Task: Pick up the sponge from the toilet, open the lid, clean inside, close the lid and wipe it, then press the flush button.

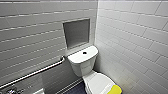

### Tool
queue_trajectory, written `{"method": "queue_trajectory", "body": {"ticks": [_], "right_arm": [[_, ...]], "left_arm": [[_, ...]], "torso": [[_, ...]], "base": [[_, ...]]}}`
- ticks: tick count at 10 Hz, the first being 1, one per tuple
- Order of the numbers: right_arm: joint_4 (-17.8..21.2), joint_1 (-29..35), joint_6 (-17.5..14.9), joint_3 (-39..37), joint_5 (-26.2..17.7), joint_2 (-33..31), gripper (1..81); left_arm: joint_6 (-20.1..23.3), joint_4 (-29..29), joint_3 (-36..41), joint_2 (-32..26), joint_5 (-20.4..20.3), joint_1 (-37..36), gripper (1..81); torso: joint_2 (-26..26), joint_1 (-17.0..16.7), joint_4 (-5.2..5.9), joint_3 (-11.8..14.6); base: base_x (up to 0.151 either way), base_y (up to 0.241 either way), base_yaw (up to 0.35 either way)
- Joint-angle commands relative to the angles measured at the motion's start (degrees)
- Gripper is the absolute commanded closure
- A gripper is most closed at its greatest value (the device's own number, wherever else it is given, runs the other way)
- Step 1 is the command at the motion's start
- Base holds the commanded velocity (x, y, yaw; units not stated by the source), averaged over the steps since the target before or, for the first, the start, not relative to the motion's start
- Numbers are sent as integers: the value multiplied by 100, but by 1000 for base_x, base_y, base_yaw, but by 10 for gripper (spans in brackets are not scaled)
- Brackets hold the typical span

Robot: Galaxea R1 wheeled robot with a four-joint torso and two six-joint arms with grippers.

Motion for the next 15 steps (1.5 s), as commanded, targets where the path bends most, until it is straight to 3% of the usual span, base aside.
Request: {"method": "queue_trajectory", "body": {"ticks": [1, 2, 6, 7, 8, 13, 15], "right_arm": [[-61, 532, 15, -74, -152, -217, 10], [-52, 549, 15, -74, -152, -234, 10], [-17, 716, 24, -30, -152, -305, 10], [-8, 794, 32, -13, -160, -322, 10], [-17, 865, 119, 23, -169, -348, 10], [-8, 1331, 147, -91, -617, -147, 10], [1, 1384, 147, -258, -626, 29, 10]], "left_arm": [[50, 60, 74, -54, 434, 116, 10], [50, 60, 74, -46, 434, 115, 10], [50, 60, 74, -37, 434, 142, 10], [50, 51, 74, -37, 434, 142, 10], [41, 42, 74, -37, 443, 151, 10], [50, 113, 74, 183, 452, 379, 10], [50, 95, 83, 148, 443, 397, 10]], "torso": [[-542, 350, 0, 0], [-756, 485, 0, -282], [-1543, 973, 0, -853], [-1779, 1121, 0, -816], [-1401, 877, 0, -682], [-1661, 1054, 0, -760], [-1663, 1054, 0, -1279]], "base": [[0, 0, 0], [0, 0, 0], [0, 0, 0], [0, 0, 0], [0, 0, 0], [0, 0, 0], [0, 0, 0]]}}
